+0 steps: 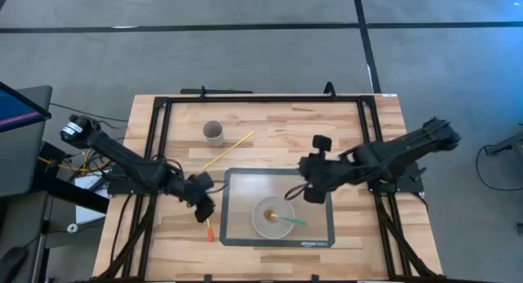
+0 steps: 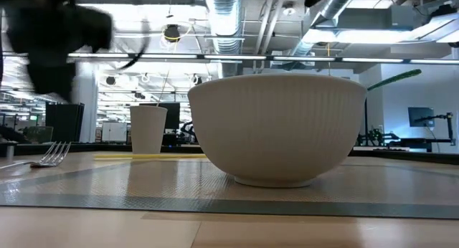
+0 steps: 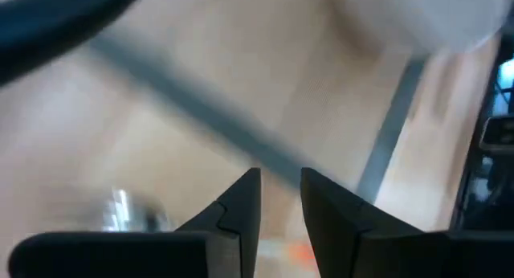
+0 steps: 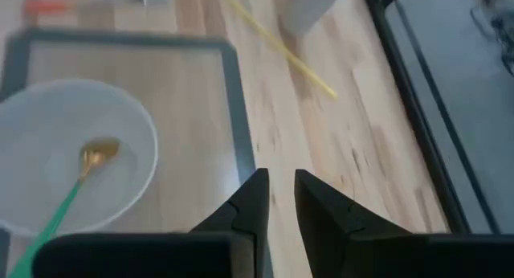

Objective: Pick & Place Utensil
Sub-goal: Put the orange fork into the gray bowl

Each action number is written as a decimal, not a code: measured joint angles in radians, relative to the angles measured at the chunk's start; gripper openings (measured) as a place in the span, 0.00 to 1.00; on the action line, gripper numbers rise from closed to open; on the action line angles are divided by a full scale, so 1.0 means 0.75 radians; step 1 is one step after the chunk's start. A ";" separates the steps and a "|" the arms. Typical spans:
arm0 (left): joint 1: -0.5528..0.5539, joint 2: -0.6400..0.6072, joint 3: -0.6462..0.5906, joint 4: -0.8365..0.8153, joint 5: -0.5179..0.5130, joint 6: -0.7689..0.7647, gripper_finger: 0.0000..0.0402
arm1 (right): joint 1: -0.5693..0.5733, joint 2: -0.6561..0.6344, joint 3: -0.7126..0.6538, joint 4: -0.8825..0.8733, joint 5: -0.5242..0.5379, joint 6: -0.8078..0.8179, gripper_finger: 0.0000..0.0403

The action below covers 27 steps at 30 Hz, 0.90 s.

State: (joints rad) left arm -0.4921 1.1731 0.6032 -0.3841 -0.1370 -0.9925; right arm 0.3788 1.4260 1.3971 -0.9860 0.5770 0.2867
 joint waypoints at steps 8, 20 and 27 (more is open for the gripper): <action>-0.235 0.094 -0.105 0.003 0.103 -0.585 0.22 | -0.106 -0.234 -0.493 0.785 -0.087 -0.202 0.14; -0.237 0.335 -0.098 0.160 -0.061 -0.739 0.22 | -0.189 -0.220 -0.563 1.057 -0.249 -0.456 0.14; -0.239 0.349 -0.099 0.166 -0.102 -0.753 0.22 | -0.193 -0.195 -0.562 1.054 -0.255 -0.455 0.14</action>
State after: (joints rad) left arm -0.6712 1.4347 0.5290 -0.2596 -0.2136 -1.5574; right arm 0.2340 1.2797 0.9756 -0.1959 0.3857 -0.0547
